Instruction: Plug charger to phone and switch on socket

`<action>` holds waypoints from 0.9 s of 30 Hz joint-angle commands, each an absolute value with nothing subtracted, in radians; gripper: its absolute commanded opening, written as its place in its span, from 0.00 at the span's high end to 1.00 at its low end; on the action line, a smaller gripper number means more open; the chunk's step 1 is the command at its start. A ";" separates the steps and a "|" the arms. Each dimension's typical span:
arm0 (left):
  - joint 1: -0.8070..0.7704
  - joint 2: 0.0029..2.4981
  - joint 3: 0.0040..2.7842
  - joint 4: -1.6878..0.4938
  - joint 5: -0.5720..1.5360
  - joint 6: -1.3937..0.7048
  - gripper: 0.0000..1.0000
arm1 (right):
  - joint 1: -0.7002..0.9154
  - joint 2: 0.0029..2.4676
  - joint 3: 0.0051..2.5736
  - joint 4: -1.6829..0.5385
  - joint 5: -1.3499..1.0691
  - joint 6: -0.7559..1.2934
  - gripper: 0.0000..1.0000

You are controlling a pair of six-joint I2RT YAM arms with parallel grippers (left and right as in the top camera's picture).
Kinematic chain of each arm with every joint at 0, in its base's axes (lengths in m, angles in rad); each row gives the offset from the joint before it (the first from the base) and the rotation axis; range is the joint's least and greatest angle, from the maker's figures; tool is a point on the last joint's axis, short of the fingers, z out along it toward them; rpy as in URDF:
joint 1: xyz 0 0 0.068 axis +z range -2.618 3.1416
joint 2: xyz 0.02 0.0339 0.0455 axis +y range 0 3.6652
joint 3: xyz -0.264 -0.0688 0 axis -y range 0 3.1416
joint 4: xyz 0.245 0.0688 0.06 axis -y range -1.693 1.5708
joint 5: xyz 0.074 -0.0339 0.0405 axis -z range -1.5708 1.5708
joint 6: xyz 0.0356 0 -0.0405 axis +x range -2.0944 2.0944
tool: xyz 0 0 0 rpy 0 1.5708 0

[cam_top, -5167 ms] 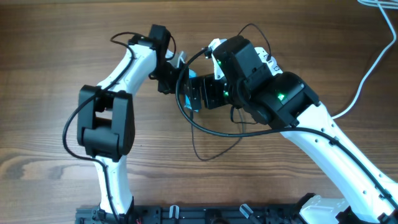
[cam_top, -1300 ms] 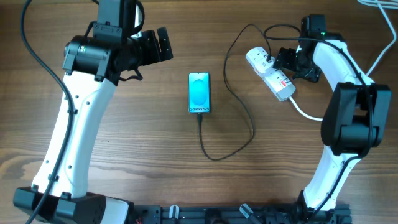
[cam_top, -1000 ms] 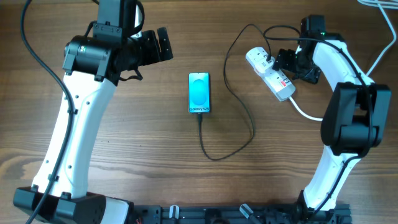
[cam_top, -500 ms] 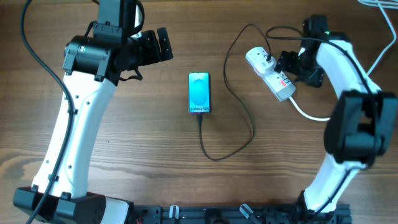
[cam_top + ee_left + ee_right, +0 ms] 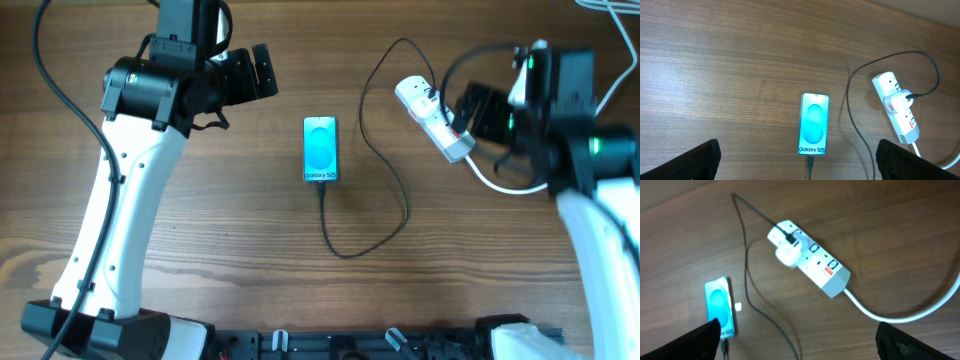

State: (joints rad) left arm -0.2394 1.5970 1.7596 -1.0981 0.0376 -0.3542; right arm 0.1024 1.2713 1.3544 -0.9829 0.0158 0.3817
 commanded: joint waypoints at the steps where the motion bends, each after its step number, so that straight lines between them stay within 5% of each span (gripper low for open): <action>1: -0.234 1.603 1.754 -1.096 0.025 -0.364 0.00 | 0.129 1.072 1.171 -0.953 0.102 0.440 0.00; 14: -0.234 1.603 1.754 -1.096 0.025 -0.364 0.00 | 0.129 0.405 0.863 -0.901 0.112 0.435 0.00; 27: -0.234 1.603 1.754 -1.096 0.025 -0.364 0.00 | 0.129 0.345 0.863 -1.006 0.108 0.421 0.00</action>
State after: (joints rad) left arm -0.2394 1.5970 1.7596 -1.0992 0.0341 -0.3542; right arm 0.1238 0.3576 0.8700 -1.0058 0.0914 0.4255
